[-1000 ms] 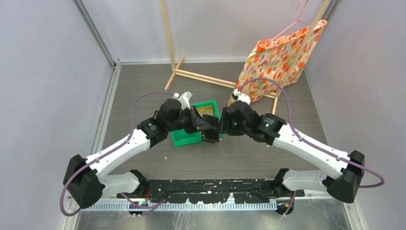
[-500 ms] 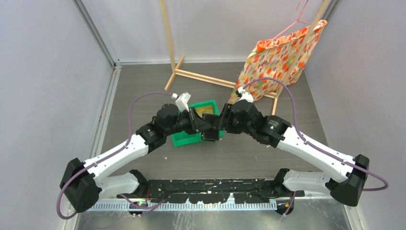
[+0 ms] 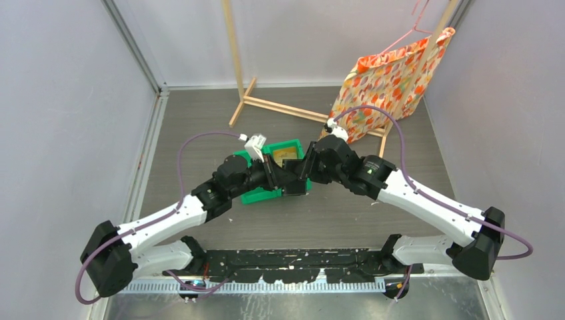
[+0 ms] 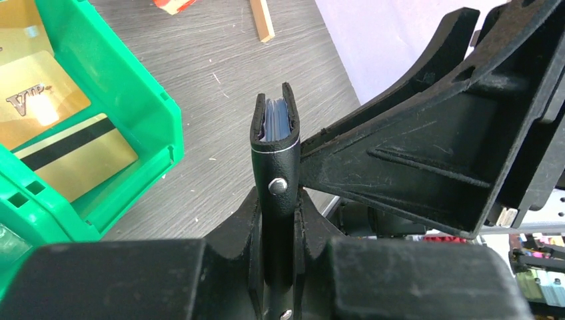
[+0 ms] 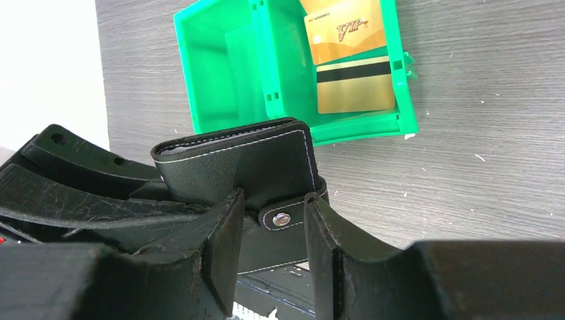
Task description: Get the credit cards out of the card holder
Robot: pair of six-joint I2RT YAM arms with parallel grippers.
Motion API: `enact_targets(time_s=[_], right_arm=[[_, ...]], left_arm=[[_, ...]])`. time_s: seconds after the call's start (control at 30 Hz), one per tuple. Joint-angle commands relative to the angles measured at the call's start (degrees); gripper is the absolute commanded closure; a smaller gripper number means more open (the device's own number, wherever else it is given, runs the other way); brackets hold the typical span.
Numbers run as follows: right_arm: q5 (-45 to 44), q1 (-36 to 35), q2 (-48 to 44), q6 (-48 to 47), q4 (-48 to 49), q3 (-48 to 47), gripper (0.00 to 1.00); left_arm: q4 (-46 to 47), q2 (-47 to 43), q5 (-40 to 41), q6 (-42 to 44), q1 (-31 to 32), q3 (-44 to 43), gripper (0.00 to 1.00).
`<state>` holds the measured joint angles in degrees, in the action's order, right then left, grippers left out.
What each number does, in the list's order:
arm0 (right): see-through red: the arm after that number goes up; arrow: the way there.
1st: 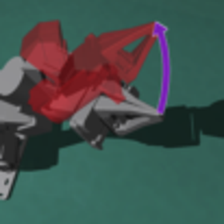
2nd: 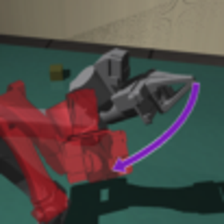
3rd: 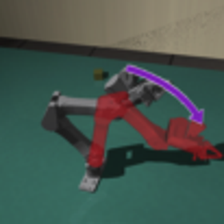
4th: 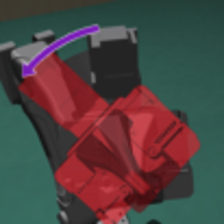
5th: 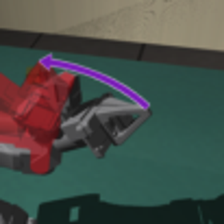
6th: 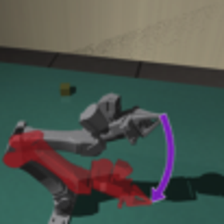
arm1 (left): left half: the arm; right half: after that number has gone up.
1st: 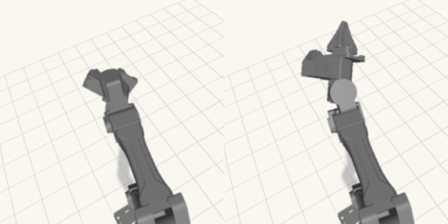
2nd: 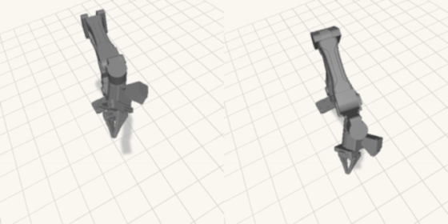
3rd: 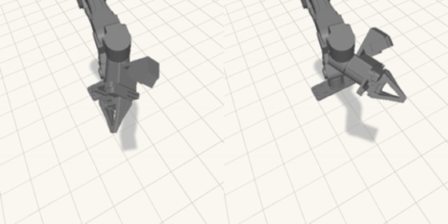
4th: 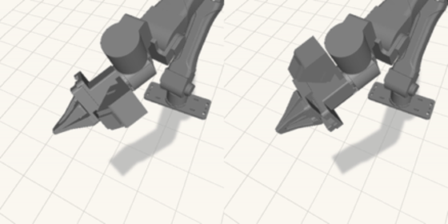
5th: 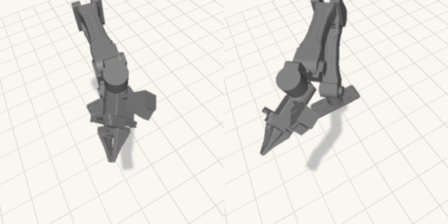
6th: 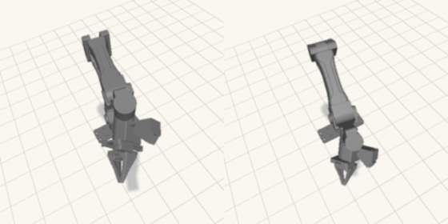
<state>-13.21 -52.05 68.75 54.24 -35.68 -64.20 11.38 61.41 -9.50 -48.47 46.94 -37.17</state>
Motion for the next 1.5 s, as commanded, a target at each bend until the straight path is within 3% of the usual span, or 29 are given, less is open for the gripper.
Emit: enact_targets(time_s=[0.0, 0.3, 0.4, 0.57, 1.47], right_arm=[[-0.1, -0.2, 0.1, 2.3, -1.0, -1.0, 0.57], [2.3, -0.2, 0.4, 3.4, -1.6, 1.8, 0.77], [2.1, -0.2, 0.2, 3.3, -2.1, 2.1, 0.79], [2.4, -0.2, 0.2, 2.8, -2.4, 2.4, 0.99], [-2.4, -0.2, -2.4, 1.3, -9.4, 8.7, 0.99]], left_arm=[[9.2, -2.7, 3.0, 2.7, 1.0, 0.7, 0.99], [9.8, -4.3, 5.2, 3.4, 1.5, 1.5, 0.99], [9.8, -4.4, 5.5, 3.5, 1.6, 1.6, 0.99], [9.8, -4.1, 6.1, 3.5, 1.6, 1.5, 0.99], [6.1, -7.3, 12.3, 2.5, 1.6, 2.5, 0.99]])
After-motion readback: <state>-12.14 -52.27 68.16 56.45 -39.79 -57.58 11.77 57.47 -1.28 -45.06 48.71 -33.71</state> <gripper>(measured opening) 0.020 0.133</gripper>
